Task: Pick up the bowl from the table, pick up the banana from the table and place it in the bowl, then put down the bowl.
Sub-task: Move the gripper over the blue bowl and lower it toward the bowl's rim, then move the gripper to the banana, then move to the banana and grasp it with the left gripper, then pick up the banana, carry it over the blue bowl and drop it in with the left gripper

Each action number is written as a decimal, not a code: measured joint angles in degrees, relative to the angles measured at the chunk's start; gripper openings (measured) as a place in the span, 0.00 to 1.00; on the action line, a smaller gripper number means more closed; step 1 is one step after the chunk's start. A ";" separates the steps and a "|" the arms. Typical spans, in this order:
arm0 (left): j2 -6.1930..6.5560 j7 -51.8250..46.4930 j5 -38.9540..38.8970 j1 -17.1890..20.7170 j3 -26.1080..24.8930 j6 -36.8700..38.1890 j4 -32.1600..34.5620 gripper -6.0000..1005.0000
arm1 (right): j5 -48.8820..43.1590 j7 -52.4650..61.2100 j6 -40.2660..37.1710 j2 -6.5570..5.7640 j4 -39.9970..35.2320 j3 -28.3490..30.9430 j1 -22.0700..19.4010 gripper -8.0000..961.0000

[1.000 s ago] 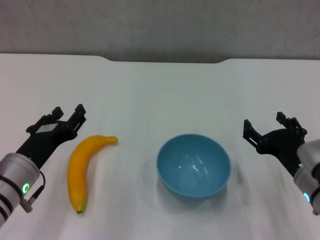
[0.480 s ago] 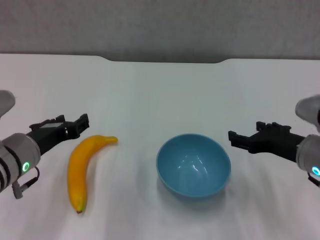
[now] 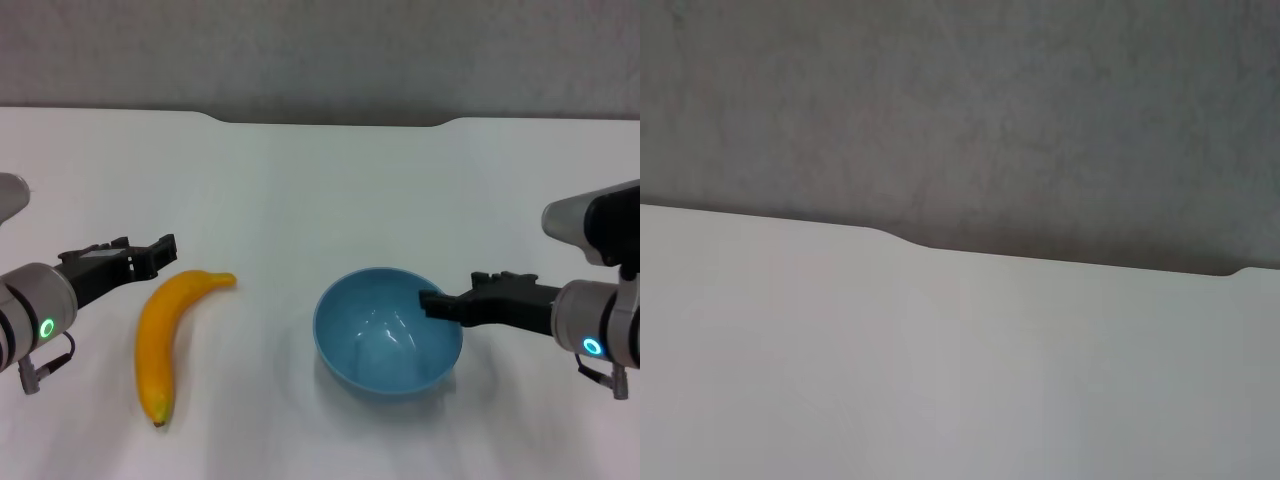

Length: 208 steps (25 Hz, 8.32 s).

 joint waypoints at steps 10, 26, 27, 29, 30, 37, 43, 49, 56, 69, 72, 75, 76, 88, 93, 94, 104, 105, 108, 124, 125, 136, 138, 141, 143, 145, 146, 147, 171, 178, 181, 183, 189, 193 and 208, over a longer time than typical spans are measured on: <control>-0.06 0.04 -0.01 -0.65 -0.07 0.24 1.75 0.64 | 0.09 1.69 -0.89 0.13 -8.14 -0.95 4.23 0.91; -0.12 0.10 0.01 -1.17 0.30 0.33 2.67 0.64 | 2.11 2.30 -7.04 0.27 -11.72 -7.05 6.26 0.83; -0.13 0.10 0.01 -1.17 0.29 0.33 2.64 0.64 | 2.11 2.24 -7.07 0.27 -11.90 -7.09 6.27 0.82; -0.14 0.10 0.01 -1.17 0.28 0.33 2.56 0.64 | 2.11 2.21 -7.28 0.27 -12.50 -7.20 6.48 0.80; -0.14 0.10 0.01 -1.17 0.27 0.32 2.54 0.64 | 2.11 2.23 -7.52 0.28 -12.84 -7.42 6.66 0.79; -0.15 0.10 0.01 -1.17 0.32 0.29 2.50 0.64 | 2.53 2.43 -10.32 0.36 -13.89 -9.38 6.90 0.75; -0.15 0.10 0.01 -0.99 0.36 0.28 2.44 0.64 | 2.53 2.34 -11.27 0.35 -13.66 -10.16 6.51 0.72; -0.14 0.10 0.01 -0.72 0.36 0.33 2.31 0.64 | 2.53 1.99 -13.00 0.33 -13.41 -10.81 5.66 0.47; -0.15 0.10 0.01 -0.55 0.30 0.38 2.42 0.64 | 2.12 1.92 -14.61 0.17 -11.23 -10.79 3.13 0.31; -0.05 0.57 0.01 -0.65 0.33 -0.68 2.67 0.65 | 1.99 1.07 -17.44 0.06 -8.93 -10.48 0.20 0.05; 0.02 2.84 0.01 -0.90 0.36 -3.39 1.15 0.65 | 1.99 -0.35 -17.74 0.00 -7.08 -9.16 -1.40 0.05; -0.10 3.91 0.01 -1.22 0.08 -5.74 0.36 0.65 | 1.99 -2.21 -18.22 -0.04 -4.66 -8.01 -3.24 0.05; -0.10 3.90 0.01 -1.40 0.01 -6.27 0.40 0.65 | 1.99 -2.84 -18.47 -0.04 -3.63 -7.73 -3.93 0.05; -0.42 0.79 0.83 -2.45 -3.77 -8.28 4.21 0.76 | 1.91 -7.85 -21.46 0.02 3.50 -7.57 -9.15 0.05; -0.47 -1.07 1.27 -3.96 -2.34 -6.97 7.55 0.81 | 1.91 -7.91 -22.08 0.01 3.70 -7.80 -9.30 0.05; -0.49 -1.29 1.28 -4.39 -2.10 -6.78 8.23 0.82 | 1.91 -7.91 -22.13 0.00 3.71 -7.84 -9.32 0.05; -0.58 -1.27 2.82 -3.81 4.72 2.31 9.88 0.90 | 1.91 -7.95 -22.20 0.00 3.77 -7.98 -9.47 0.05; -0.57 -1.28 2.86 -3.67 4.94 2.53 9.91 0.90 | 1.91 -7.95 -22.20 0.00 3.78 -8.02 -9.48 0.05; -0.57 -0.98 3.18 -3.60 5.30 3.06 10.14 0.90 | 1.91 -7.95 -22.20 0.00 3.78 -8.15 -9.49 0.05; -0.68 -2.00 3.51 -6.51 7.58 8.77 18.93 0.90 | 1.91 -7.95 -22.72 0.00 3.86 -8.50 -9.50 0.05; -0.69 -2.20 3.51 -6.85 7.68 8.77 19.47 0.90 | 1.91 -7.95 -22.73 0.00 3.86 -8.50 -9.50 0.05; -0.68 -3.33 4.11 -7.77 7.88 9.01 21.72 0.89 | 1.91 -7.95 -22.72 0.00 3.87 -8.59 -9.50 0.05; -0.67 -3.15 4.18 -7.71 8.15 9.18 21.72 0.89 | 1.91 -7.95 -22.72 0.00 3.87 -8.59 -9.50 0.05; -0.67 -3.01 4.33 -7.66 8.47 9.67 21.85 0.87 | 1.91 -7.95 -22.72 0.00 3.87 -8.59 -9.50 0.05; -0.62 -2.58 4.37 -7.61 8.75 10.15 22.06 0.84 | 1.91 -7.95 -22.72 0.00 3.87 -8.59 -9.50 0.05; -0.61 -2.10 4.38 -7.56 8.98 10.39 22.23 0.82 | 1.91 -7.95 -22.72 0.00 3.87 -8.59 -9.50 0.05; -0.61 -1.93 4.39 -7.53 9.00 10.42 22.28 0.81 | 1.91 -7.95 -22.72 0.00 3.86 -8.59 -9.50 0.05; -0.61 -1.82 4.39 -7.51 9.00 10.44 22.34 0.80 | 1.91 -7.95 -22.72 0.00 3.87 -8.59 -9.50 0.05; -0.08 -0.13 2.31 3.70 8.13 11.25 -1.73 0.55 | 2.25 -7.95 -22.72 0.00 3.43 -8.52 -9.85 0.05; -0.03 3.12 -5.29 4.41 12.53 12.35 -9.63 0.57 | 2.78 -7.35 -22.72 0.06 3.23 -9.12 -9.07 0.05; -0.05 6.10 -7.17 4.08 15.69 15.36 -10.39 0.57 | 4.22 -7.19 -22.72 0.07 2.49 -10.45 -7.58 0.05; -0.10 8.93 -7.44 3.95 18.93 18.85 -10.37 0.58 | 5.57 -7.20 -22.80 0.09 1.77 -11.36 -6.29 0.05; -0.04 11.49 -7.61 1.94 23.99 25.71 -7.05 0.59 | 6.53 -7.17 -22.89 0.09 1.46 -12.88 -4.57 0.05; -0.04 10.58 -9.38 -0.06 25.62 29.88 -3.67 0.60 | 6.55 -7.16 -22.90 0.18 1.84 -13.65 -4.03 0.05; -0.11 7.57 -10.25 -4.74 29.66 32.05 1.46 0.63 | 8.57 -6.64 -23.53 0.09 1.03 -13.41 -2.04 0.05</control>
